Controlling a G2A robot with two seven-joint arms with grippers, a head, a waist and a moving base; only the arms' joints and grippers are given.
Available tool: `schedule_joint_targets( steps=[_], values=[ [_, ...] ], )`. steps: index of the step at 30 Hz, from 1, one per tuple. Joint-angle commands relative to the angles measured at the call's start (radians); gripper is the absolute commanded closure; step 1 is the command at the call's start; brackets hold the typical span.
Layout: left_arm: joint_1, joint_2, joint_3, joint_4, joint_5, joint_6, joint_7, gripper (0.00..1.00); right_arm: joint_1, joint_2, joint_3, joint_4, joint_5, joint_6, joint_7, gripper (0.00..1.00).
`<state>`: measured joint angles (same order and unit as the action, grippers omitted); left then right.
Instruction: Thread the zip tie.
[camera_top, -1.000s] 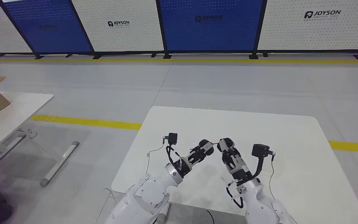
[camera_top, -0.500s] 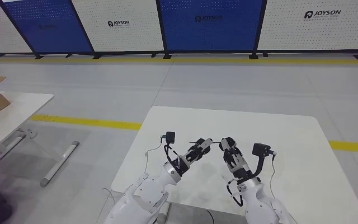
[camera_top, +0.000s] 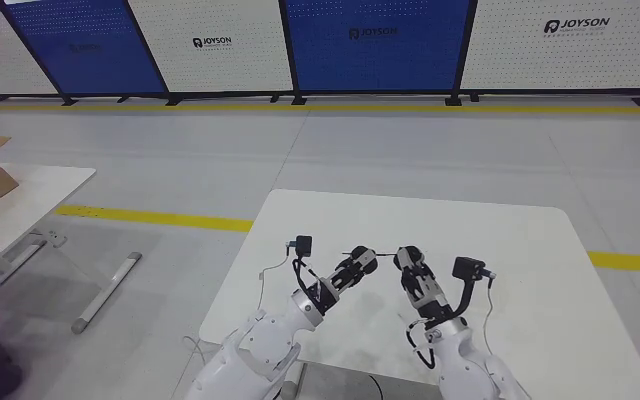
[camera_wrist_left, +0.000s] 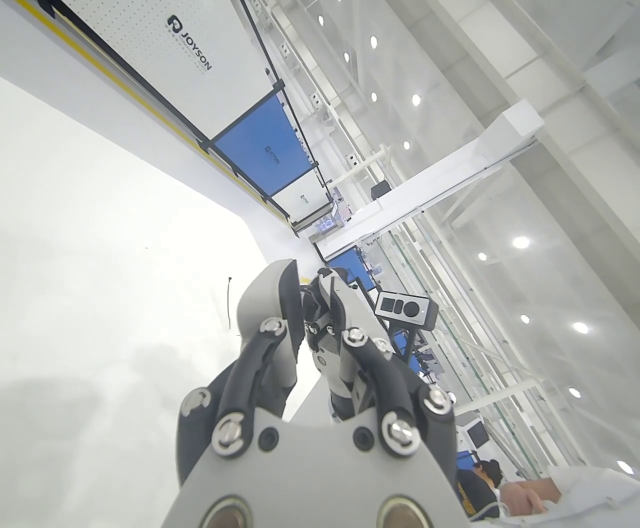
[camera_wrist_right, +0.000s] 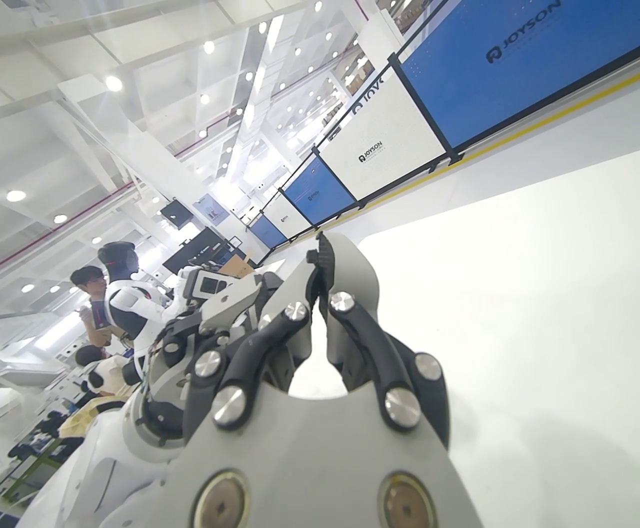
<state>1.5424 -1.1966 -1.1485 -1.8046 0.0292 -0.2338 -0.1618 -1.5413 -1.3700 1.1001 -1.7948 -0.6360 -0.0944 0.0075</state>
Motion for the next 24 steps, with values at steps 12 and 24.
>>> schedule_joint_targets(
  steps=[12,24],
  values=[
    [0.002,0.0,0.004,0.003,0.0,-0.007,0.008,1.0,-0.008,0.001,0.002,-0.005,0.007,-0.013,0.001,0.95],
    [-0.008,-0.007,0.013,0.012,-0.025,0.019,0.056,1.0,-0.014,0.001,0.005,-0.008,0.038,-0.025,0.006,0.0]
  ],
)
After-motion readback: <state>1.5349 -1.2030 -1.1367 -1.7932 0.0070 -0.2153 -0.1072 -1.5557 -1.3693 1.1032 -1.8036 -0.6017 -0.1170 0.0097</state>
